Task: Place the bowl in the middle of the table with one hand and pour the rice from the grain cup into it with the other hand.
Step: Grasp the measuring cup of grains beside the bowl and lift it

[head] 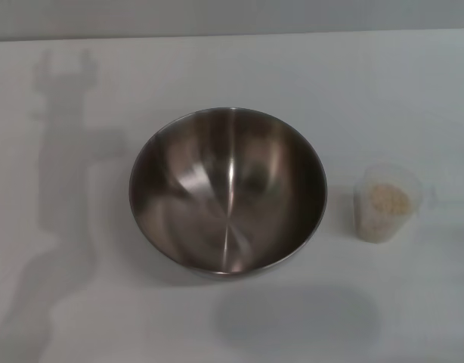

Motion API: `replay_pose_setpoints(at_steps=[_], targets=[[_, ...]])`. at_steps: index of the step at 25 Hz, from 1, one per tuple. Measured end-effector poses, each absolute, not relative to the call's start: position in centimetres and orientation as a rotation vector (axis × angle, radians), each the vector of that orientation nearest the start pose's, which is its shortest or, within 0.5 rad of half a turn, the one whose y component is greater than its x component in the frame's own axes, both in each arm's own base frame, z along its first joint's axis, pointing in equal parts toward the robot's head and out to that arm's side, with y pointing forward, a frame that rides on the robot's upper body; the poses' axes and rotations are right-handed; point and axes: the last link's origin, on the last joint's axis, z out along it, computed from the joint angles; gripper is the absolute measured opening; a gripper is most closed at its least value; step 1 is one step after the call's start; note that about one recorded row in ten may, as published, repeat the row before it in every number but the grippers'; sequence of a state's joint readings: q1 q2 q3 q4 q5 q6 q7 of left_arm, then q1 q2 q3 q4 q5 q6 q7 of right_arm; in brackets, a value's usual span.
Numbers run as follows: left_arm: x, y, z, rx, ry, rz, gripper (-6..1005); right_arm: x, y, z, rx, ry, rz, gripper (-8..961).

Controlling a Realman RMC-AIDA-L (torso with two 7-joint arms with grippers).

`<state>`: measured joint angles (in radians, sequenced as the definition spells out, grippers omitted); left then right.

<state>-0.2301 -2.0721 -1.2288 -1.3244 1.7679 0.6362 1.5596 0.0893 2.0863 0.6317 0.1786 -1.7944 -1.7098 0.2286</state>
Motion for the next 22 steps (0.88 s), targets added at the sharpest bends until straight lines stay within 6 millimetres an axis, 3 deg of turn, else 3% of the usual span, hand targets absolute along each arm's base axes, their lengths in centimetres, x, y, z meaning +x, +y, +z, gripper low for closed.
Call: replay_pose_setpoints(at_steps=[3, 5, 6, 10, 11, 16, 22], targets=[[-18.4, 37.0, 5.3, -1.241, -0.028, -0.242, 818, 38.0, 18.6, 5.1, -1.039, 0.478, 0.829, 787], [-20.1, 35.7, 4.8, -1.205, -0.030, -0.442, 818, 38.0, 18.5, 5.1, -1.041, 0.476, 0.828, 787], [-20.1, 35.7, 4.8, -1.205, -0.030, -0.442, 818, 38.0, 18.5, 5.1, -1.041, 0.476, 0.828, 787], [-24.4, 34.5, 3.9, -1.255, -0.100, -0.618, 818, 37.8, 18.0, 5.0, -1.054, 0.455, 0.827, 787], [-26.8, 33.8, 3.7, -1.274, -0.155, -0.659, 818, 37.7, 17.8, 4.9, -1.061, 0.447, 0.830, 787], [-31.9, 31.9, 3.2, -1.316, -0.283, -0.634, 818, 37.2, 16.7, 4.9, -1.098, 0.401, 0.842, 787], [-33.5, 29.9, 2.3, -1.368, -0.286, -0.578, 818, 36.6, 15.5, 4.2, -1.209, 0.355, 0.844, 787]])
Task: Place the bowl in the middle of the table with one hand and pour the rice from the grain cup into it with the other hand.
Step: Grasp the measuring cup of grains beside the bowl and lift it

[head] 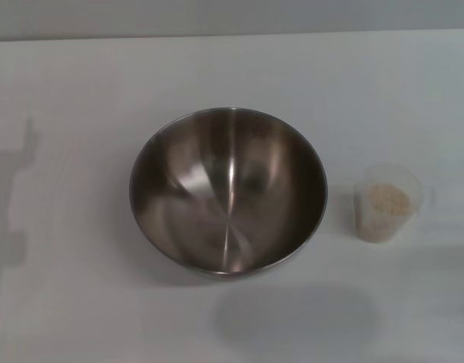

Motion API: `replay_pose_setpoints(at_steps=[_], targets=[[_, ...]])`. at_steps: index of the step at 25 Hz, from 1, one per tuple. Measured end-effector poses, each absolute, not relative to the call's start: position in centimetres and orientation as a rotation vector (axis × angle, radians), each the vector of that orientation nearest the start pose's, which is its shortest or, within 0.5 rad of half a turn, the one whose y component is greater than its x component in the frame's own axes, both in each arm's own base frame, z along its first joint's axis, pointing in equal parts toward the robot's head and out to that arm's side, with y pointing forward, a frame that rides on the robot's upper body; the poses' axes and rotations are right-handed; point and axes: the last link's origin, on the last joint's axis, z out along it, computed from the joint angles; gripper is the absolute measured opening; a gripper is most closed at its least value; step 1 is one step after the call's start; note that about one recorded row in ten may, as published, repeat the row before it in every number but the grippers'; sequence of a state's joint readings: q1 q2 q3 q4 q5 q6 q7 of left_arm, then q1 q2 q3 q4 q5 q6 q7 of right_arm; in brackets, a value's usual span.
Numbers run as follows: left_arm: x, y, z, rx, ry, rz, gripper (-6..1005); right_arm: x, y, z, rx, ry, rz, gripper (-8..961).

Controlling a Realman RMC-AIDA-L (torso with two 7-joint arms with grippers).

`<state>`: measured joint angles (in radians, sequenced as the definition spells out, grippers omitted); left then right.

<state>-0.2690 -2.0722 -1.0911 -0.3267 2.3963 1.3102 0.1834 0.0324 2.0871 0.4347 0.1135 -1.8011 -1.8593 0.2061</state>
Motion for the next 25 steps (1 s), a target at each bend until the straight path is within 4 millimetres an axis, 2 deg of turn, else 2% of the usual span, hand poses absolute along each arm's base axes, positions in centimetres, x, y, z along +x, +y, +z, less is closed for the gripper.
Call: replay_pose_setpoints(at_steps=[3, 8, 15, 18, 25], targets=[[-34.1, 28.9, 1.9, -1.382, -0.298, -0.561, 818, 36.3, 13.8, 3.8, -1.268, 0.308, 0.810, 787], [-34.4, 28.8, 1.8, -1.386, -0.313, -0.548, 818, 36.1, 12.0, 2.8, -1.287, 0.302, 0.756, 787], [-34.4, 29.1, 1.5, -1.400, -0.326, -0.545, 818, 36.8, 11.9, 1.4, -1.336, 0.404, 0.712, 788], [-34.3, 29.1, 1.4, -1.403, -0.336, -0.557, 818, 36.8, 12.2, -0.1, -1.426, 0.455, 0.699, 788], [-34.3, 29.1, 1.4, -1.402, -0.353, -0.576, 818, 36.8, 12.9, -1.8, -1.512, 0.513, 0.688, 788]])
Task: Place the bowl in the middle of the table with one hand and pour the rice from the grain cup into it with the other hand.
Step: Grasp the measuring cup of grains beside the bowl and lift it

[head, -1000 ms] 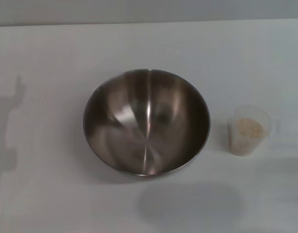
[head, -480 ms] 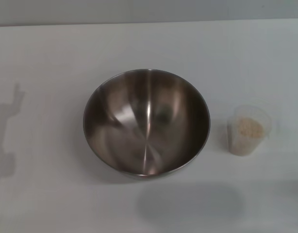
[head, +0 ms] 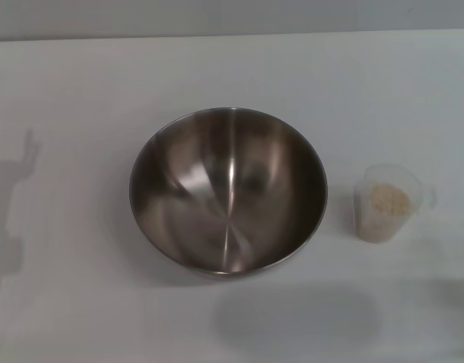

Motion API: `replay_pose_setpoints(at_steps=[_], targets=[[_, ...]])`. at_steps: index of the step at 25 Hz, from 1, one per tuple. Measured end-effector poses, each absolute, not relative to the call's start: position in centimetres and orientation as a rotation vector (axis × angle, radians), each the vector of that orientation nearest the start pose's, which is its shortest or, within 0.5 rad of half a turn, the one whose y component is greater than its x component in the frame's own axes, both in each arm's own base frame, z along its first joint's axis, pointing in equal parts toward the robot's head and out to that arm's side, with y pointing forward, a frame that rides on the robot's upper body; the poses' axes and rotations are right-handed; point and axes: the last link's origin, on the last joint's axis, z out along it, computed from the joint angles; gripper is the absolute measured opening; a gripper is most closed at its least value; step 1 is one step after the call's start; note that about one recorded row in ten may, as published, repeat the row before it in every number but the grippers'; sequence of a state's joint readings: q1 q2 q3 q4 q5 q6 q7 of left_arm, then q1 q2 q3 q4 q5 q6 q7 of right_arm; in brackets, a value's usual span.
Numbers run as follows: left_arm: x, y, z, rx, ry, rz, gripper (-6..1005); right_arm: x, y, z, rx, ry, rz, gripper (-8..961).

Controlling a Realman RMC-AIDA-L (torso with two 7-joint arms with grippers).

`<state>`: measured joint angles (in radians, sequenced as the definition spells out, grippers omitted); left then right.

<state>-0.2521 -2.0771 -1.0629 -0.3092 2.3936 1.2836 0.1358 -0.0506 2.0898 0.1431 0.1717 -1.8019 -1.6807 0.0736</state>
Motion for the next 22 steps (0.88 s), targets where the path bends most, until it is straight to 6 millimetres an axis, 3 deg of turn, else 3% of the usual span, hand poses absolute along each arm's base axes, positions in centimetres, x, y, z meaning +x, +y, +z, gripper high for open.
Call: replay_pose_setpoints(at_steps=[8, 22], targets=[[-34.3, 29.2, 1.3, -1.403, -0.355, -0.576, 818, 36.8, 14.6, -3.4, -1.624, 0.549, 0.665, 788], [-34.4, 29.0, 1.3, -1.403, -0.360, -0.572, 818, 36.6, 15.9, -4.2, -1.670, 0.568, 0.657, 788]])
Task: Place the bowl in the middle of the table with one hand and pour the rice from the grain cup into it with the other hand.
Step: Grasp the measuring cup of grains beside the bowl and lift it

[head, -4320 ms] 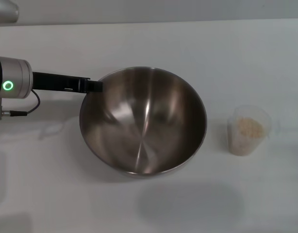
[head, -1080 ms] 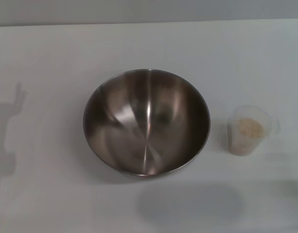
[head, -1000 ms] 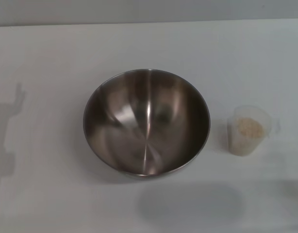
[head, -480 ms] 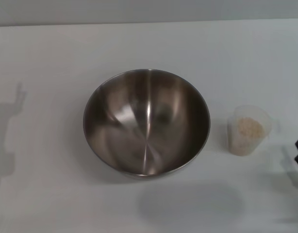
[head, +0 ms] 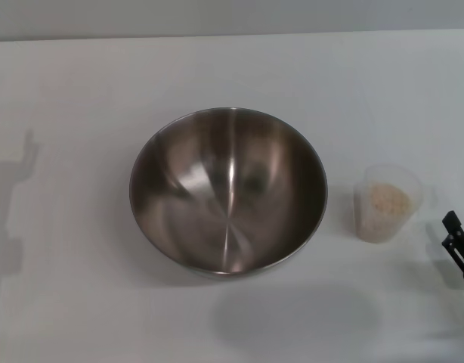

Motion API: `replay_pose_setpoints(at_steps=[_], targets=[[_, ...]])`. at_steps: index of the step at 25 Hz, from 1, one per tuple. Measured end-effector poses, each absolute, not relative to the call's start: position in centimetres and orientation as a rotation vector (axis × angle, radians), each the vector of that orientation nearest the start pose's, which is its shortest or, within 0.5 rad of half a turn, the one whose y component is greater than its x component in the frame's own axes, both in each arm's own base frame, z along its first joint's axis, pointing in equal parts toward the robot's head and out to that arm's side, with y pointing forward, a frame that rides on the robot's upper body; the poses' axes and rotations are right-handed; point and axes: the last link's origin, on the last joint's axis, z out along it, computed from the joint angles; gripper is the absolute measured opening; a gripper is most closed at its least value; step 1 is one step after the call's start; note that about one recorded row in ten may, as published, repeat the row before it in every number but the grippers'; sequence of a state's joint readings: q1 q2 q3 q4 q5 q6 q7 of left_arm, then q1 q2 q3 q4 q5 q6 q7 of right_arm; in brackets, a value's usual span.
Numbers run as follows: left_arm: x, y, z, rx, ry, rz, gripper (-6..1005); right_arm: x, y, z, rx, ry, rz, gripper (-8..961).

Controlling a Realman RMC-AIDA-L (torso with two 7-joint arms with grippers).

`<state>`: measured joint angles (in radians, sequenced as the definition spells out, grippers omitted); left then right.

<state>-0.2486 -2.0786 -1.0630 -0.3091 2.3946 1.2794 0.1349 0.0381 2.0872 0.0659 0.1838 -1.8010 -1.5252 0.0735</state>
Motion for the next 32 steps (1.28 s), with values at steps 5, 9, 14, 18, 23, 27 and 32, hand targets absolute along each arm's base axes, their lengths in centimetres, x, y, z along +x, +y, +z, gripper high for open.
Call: replay_pose_setpoints(at_steps=[5, 9, 14, 18, 23, 27, 32], targets=[[-34.4, 29.0, 1.3, -1.403, -0.360, -0.572, 818, 36.6, 16.3, -4.5, -1.684, 0.577, 0.647, 788], [-34.4, 29.0, 1.3, -1.403, -0.360, -0.572, 818, 36.8, 16.7, -4.9, -1.701, 0.595, 0.626, 788], [-34.5, 28.9, 1.3, -1.401, -0.361, -0.572, 818, 36.8, 17.1, -5.0, -1.713, 0.598, 0.618, 788], [-34.4, 28.9, 1.3, -1.398, -0.359, -0.576, 818, 36.8, 17.3, -5.1, -1.715, 0.595, 0.620, 787], [-34.4, 28.8, 1.3, -1.400, -0.359, -0.576, 818, 36.7, 17.5, -5.1, -1.718, 0.593, 0.621, 787], [-34.4, 28.7, 1.2, -1.401, -0.359, -0.576, 818, 36.7, 18.0, -5.3, -1.729, 0.596, 0.613, 786], [-34.5, 28.5, 1.2, -1.401, -0.359, -0.576, 818, 36.7, 18.4, -5.4, -1.739, 0.597, 0.609, 786]])
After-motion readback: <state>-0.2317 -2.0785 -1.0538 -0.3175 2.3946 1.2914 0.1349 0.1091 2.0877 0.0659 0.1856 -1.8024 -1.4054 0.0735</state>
